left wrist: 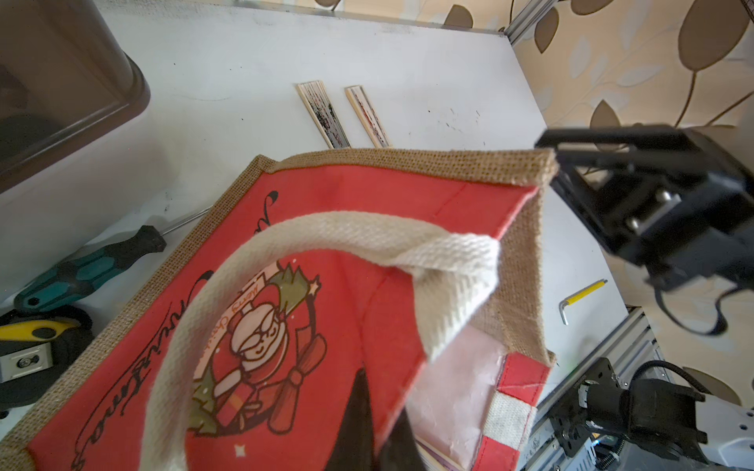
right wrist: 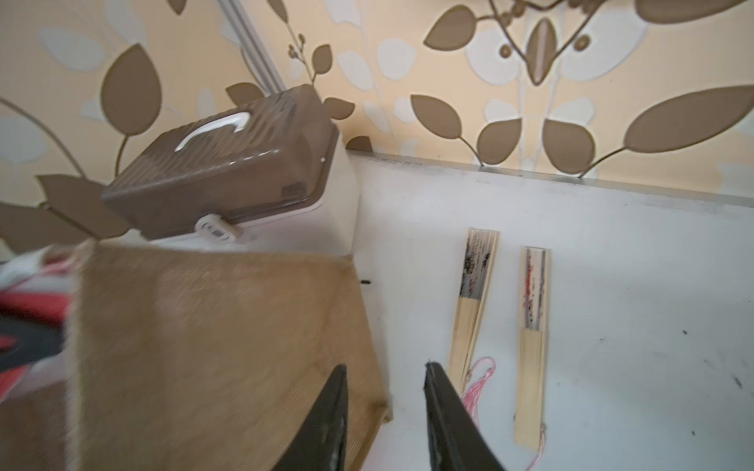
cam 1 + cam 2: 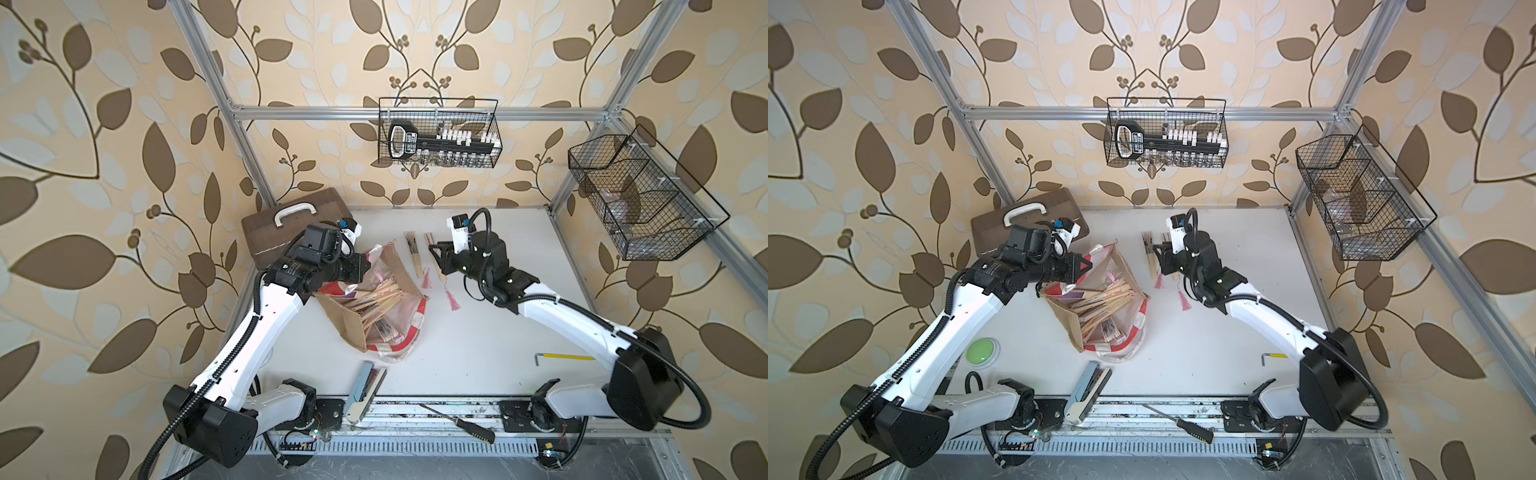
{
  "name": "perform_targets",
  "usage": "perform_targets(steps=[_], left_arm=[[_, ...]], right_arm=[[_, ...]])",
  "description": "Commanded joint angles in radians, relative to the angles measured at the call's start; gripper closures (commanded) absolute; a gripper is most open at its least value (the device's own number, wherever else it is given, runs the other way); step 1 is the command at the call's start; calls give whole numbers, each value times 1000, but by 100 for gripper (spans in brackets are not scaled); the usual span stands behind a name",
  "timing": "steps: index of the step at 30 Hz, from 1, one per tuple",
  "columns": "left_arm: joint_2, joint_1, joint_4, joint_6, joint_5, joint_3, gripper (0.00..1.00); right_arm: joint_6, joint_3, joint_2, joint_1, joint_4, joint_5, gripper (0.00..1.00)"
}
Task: Take out the folding fans from the tote bags
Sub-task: Place the folding fan at the center of the board.
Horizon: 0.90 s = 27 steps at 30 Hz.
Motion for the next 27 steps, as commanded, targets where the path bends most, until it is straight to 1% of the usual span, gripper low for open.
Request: perform_targets(steps=[1,5,9,11,13,16,19,25,27], left_arm=[[-10,12,32,-3,11,-6,100],[-12,12,37,-5,9,-9,100],[-22,12,42,1,26,-14,100],[-29,12,43,5,39,-16,100],[-40,12,52,9,62,-18,100],[-63,12,69,16,92,-27,100],[-86,12,82,24,117,-37,100],[-107,12,103,33,159,-51,100],[-107,12,105,36,165,-52,100]], right_arm=[[-152,-81,-123,96,-4,121,67],[-232,-162,-280,187,-13,162,66],[-303,-181,-393,258,-56,197,64],[-363,-191,-426,288,-46,171,64],[-439,-199,-440,320,-28,113,63],[-538,-192,-423,377,-22,49,62],[-630,-175,-363,430,-19,22,60],[-810,-63,-164,498,-111,97,60],[-864,-43,-114,508,-123,91,60]])
